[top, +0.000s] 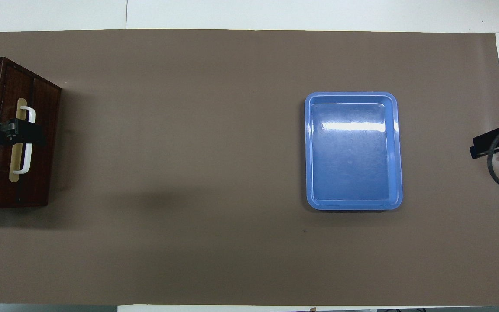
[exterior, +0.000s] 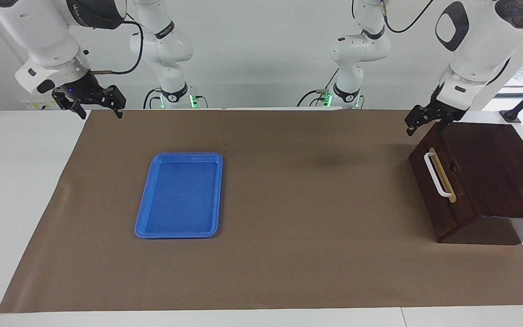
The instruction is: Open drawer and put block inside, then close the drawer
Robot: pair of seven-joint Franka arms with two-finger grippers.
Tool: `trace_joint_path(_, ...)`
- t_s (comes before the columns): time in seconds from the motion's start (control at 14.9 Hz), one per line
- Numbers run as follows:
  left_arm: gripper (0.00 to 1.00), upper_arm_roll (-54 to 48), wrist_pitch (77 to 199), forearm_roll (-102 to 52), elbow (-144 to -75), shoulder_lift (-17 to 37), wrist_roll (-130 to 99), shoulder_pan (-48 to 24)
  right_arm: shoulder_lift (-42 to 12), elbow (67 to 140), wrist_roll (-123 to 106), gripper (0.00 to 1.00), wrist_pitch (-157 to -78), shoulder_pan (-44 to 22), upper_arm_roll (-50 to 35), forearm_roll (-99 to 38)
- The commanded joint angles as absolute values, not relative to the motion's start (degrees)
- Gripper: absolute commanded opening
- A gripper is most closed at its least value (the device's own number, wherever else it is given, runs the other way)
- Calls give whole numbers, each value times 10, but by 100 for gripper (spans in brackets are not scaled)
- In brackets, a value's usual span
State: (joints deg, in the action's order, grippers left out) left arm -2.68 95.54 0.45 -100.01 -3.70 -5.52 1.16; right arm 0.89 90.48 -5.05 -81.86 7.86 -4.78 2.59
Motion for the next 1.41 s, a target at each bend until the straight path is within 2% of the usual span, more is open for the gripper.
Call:
trace_joint_path(0.0, 100, -10, 953, -1, -1006, -47, -53, -12, 15, 915, -48, 100, -830, 85, -55, 27)
trace_joint_path(1.35, 100, -18, 930, -1, -1000, -46, -44, -38, 15, 915, -46, 100, -831, 83, -55, 27)
